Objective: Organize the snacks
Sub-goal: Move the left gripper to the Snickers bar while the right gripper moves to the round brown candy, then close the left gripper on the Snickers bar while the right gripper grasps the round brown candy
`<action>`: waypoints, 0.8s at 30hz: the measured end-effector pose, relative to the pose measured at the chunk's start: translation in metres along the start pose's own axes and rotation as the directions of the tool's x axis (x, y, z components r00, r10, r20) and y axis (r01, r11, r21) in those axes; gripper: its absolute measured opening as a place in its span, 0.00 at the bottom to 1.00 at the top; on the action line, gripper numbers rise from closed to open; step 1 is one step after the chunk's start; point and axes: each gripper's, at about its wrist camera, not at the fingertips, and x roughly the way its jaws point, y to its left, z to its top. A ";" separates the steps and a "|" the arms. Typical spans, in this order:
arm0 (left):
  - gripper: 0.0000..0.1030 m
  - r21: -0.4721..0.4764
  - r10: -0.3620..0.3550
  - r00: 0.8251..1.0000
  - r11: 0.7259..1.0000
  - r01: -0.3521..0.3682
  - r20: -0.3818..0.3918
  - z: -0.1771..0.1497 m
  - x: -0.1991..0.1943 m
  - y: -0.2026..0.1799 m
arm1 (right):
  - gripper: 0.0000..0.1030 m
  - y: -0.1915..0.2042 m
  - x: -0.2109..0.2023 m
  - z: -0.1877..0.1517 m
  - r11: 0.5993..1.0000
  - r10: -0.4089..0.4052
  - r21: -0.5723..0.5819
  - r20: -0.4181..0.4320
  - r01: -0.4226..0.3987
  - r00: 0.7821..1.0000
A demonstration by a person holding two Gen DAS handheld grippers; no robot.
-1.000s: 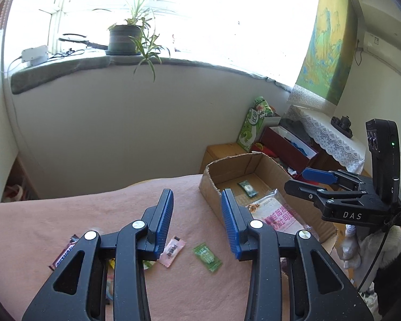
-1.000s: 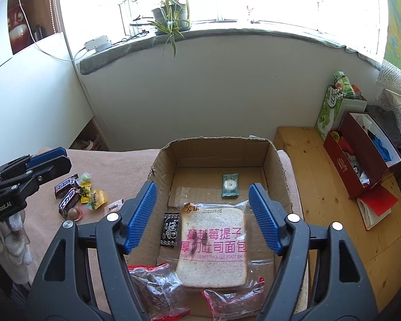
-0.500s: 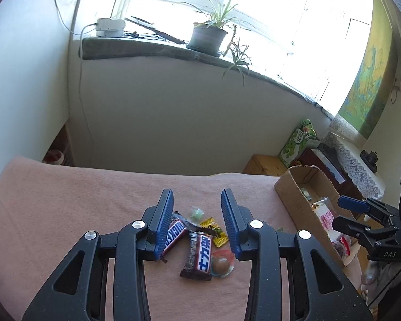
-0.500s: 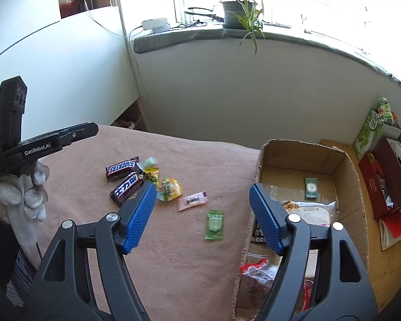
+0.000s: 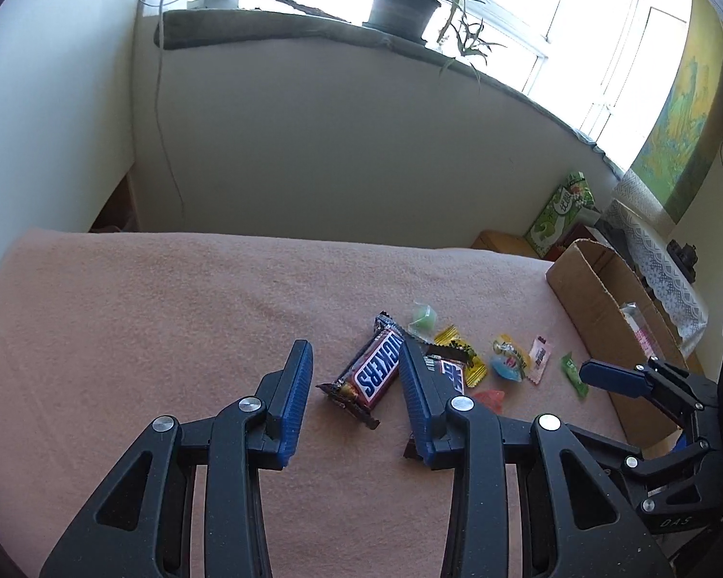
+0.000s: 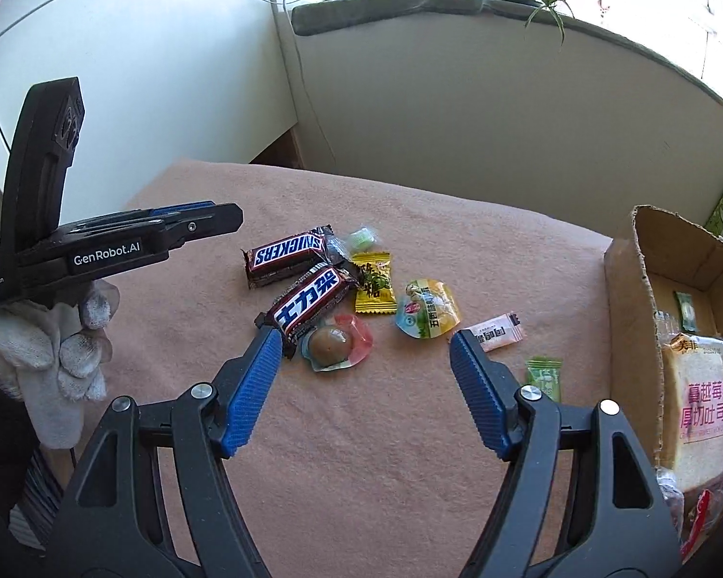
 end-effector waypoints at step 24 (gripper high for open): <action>0.34 0.132 0.039 0.998 0.991 -0.033 -0.047 -0.007 0.029 -0.016 | 0.35 0.034 0.051 -0.006 0.995 -0.039 -0.092 -0.052 0.034 0.998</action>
